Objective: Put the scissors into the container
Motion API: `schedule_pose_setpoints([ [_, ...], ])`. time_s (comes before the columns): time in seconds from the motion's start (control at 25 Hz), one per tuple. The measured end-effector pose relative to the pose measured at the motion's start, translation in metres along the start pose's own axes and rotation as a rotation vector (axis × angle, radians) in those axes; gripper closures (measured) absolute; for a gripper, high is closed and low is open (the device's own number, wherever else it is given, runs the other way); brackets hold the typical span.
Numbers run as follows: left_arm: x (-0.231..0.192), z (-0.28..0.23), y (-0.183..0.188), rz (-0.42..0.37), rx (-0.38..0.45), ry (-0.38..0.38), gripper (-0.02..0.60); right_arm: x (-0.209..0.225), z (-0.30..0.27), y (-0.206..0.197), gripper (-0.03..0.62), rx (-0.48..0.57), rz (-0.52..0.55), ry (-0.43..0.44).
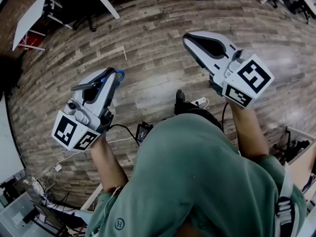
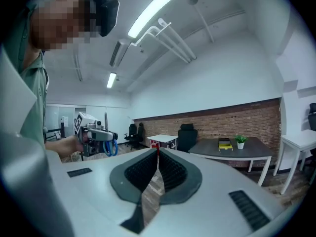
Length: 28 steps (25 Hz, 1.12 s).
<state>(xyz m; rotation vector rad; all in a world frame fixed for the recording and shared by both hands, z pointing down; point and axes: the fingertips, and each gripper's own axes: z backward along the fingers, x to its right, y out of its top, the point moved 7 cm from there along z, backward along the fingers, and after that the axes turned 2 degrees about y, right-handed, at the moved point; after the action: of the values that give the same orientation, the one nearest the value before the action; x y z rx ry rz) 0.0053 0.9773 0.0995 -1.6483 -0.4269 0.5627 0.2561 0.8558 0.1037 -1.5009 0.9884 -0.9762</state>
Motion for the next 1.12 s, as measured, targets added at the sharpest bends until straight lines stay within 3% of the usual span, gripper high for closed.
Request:
schedule_pose_setpoints([
  [0.4,-0.042,-0.087,0.023,-0.031,-0.026,0.034,0.554,0.101,-0.026,0.008,0.586,0.022,-0.002,0.042],
  [0.8,-0.107,-0.152,0.035,-0.032,-0.059,-0.041,0.554,0.165,-0.058,0.009,0.586,0.003,-0.034,-0.021],
  [1.12,-0.189,-0.195,0.049,-0.024,0.001,-0.129,0.554,0.207,-0.111,0.031,0.586,-0.018,-0.001,-0.09],
])
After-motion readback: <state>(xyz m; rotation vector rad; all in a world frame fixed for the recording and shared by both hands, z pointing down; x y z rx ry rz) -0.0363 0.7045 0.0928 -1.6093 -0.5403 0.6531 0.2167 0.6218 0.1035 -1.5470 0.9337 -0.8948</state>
